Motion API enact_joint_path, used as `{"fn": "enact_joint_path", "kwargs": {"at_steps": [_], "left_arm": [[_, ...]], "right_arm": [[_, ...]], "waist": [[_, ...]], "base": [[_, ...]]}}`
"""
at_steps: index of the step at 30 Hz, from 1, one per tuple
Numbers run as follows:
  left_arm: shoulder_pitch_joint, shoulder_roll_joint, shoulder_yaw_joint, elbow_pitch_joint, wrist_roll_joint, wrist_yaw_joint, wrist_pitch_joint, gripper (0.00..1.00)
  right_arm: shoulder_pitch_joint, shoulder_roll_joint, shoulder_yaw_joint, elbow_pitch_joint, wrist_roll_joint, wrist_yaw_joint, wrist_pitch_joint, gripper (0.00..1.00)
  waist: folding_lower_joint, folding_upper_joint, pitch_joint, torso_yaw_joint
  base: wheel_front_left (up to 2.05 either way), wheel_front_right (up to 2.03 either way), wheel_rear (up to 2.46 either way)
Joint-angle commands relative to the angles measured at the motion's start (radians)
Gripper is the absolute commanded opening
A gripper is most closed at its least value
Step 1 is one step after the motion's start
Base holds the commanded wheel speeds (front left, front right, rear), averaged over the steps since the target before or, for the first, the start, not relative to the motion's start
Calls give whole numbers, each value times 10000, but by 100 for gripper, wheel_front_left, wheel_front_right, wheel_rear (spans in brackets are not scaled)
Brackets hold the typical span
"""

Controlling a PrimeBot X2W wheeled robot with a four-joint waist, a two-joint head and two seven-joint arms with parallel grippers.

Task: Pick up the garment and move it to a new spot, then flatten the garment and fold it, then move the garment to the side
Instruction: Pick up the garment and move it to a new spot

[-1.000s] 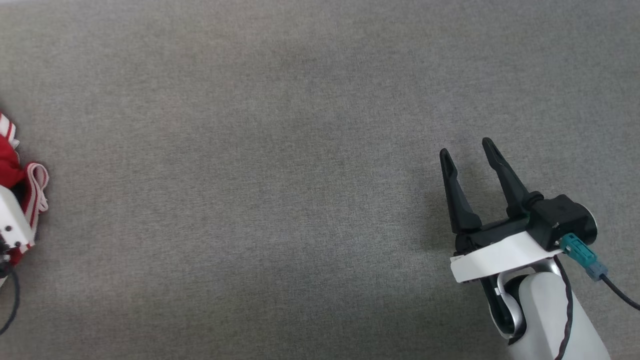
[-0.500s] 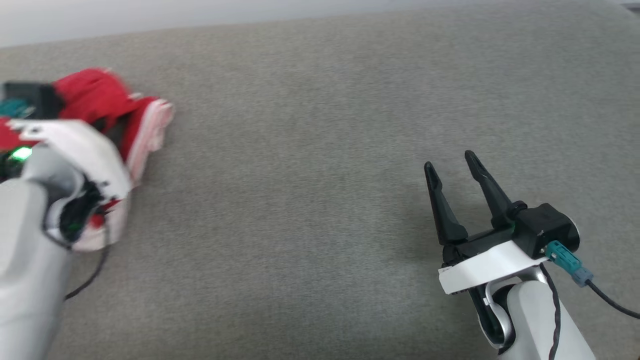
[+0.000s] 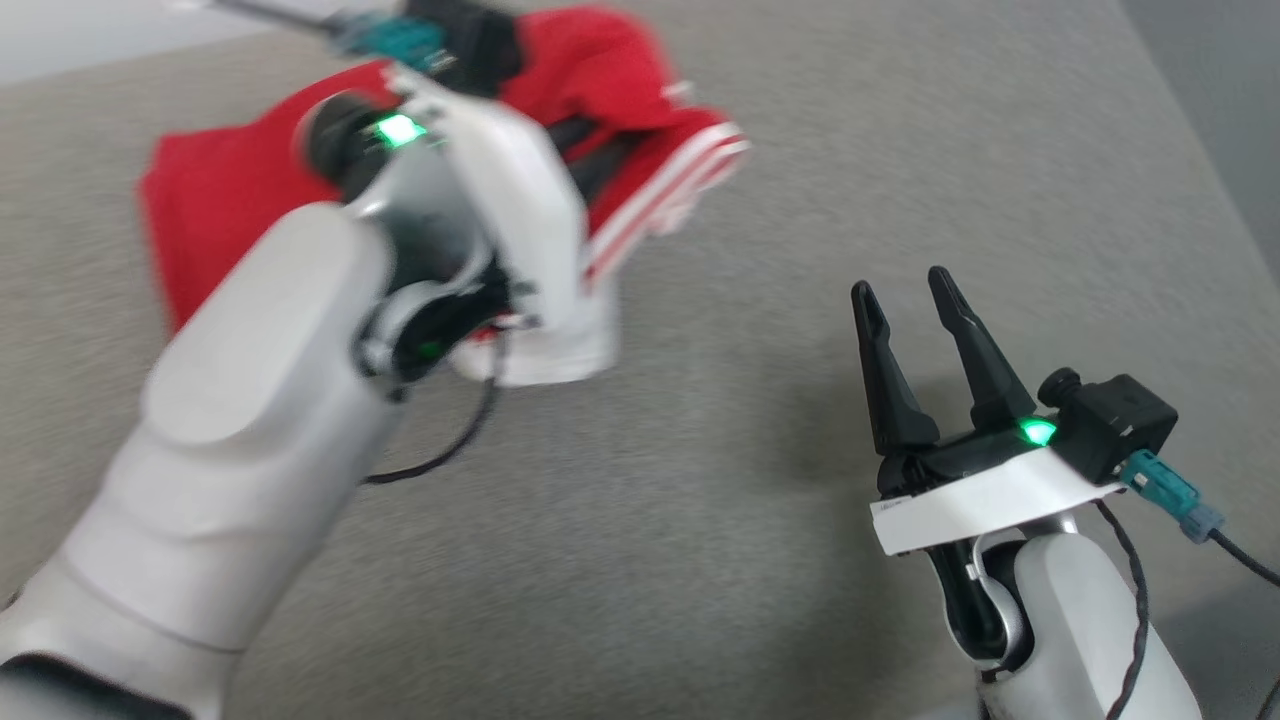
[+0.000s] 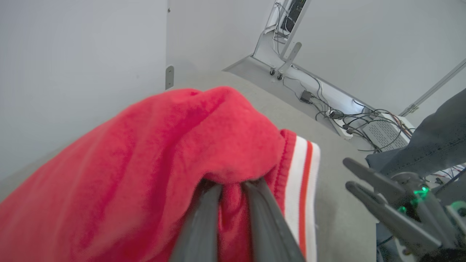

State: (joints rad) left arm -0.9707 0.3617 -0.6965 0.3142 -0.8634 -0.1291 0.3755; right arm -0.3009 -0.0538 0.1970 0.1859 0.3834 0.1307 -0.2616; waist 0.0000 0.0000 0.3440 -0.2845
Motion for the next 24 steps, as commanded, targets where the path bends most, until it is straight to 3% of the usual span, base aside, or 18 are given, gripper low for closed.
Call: {"fn": "enact_joint_path", "kwargs": {"at_steps": [1,3,6,13,17,24], "left_arm": [[-244,-114,-222,2,-182,-16,-117,0],[-554,-251,-671,158,-570,-16,-232,0],[-865,-12,-1596,692,-928,-6,-251,0],[-1068,1282,-3155,2233,-1723,-2,-2,0],[-1040,1799,-3924,2863,-1923,18,211,0],[-1140,2032,-5564,3379,-1762,32,728,0]], "right_arm": [[-135,35,22,-32,119,0,-47,100],[-232,31,86,-34,401,0,-47,100],[-355,44,144,-39,779,0,-47,100],[-364,39,252,-61,1518,0,-47,100],[-287,34,326,-70,1691,0,-47,100],[-364,32,273,-93,1617,0,-47,100]], "waist": [[0,0,601,-799],[0,0,830,-1191],[0,0,1131,-1690],[0,0,1452,-2569],[0,0,1478,-2760],[0,0,1486,-2687]], "base": [[0,0,0],[0,0,0],[0,0,0],[0,0,0],[0,0,0],[0,0,0]]}}
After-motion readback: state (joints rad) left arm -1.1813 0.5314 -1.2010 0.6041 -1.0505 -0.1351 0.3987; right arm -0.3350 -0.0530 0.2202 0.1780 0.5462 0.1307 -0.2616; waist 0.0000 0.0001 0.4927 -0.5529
